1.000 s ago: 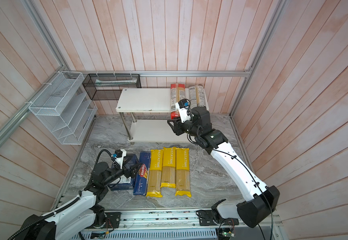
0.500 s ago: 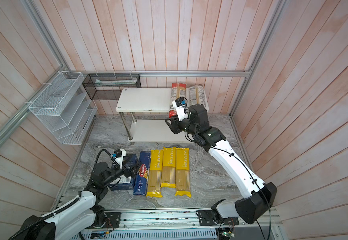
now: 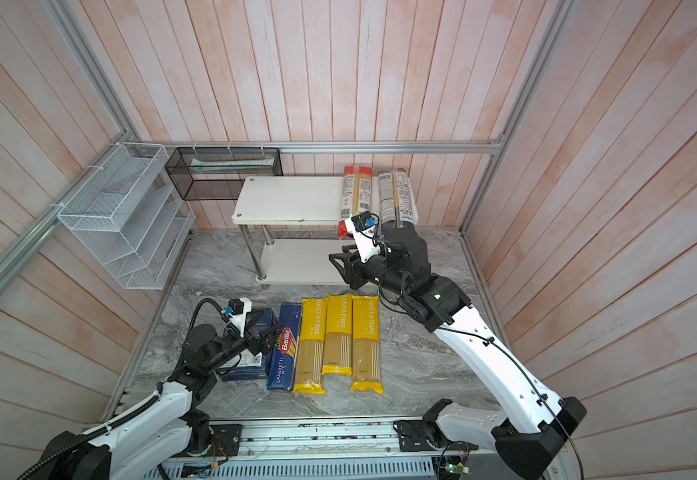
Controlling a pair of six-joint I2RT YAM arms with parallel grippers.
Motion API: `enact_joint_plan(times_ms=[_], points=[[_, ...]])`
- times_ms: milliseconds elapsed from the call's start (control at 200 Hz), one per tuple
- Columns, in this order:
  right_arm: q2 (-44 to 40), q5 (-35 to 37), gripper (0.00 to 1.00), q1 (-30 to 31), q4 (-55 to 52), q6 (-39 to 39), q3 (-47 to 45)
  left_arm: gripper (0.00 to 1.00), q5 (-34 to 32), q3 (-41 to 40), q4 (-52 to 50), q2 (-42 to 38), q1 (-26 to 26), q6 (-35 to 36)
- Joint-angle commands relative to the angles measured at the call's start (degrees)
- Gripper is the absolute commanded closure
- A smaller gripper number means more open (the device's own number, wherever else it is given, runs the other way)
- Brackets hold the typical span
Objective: Arrange pasta packages on shelves
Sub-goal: Rotate the pasta bag at the shelf, then rotate the pasta bag at the center of the table.
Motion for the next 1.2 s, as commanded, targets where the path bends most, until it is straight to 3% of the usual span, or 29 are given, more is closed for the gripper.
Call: enact_joint_plan(times_ms=[0, 485, 740, 1195], points=[[-2.5, 2.5, 0.57, 1.5, -3.1, 1.1, -3.0, 0.0, -0.2, -0.9, 0.5, -0.7, -0.2, 0.6], [-11.8, 16.1, 0.51, 5.9, -8.5, 13.4, -20.5, 0.0, -1.3, -1.4, 0.2, -2.2, -0.2, 0.5], [-16.3, 26.9, 0.47, 6.0, -7.1, 25.7, -34.4, 0.0, -1.7, -1.2, -0.1, -1.8, -0.2, 0.7], [-15.1, 23.8, 0.34, 6.0, 0.8, 33.9, -44.4, 0.0, -0.7, -1.3, 0.3, -1.7, -0.2, 0.4]])
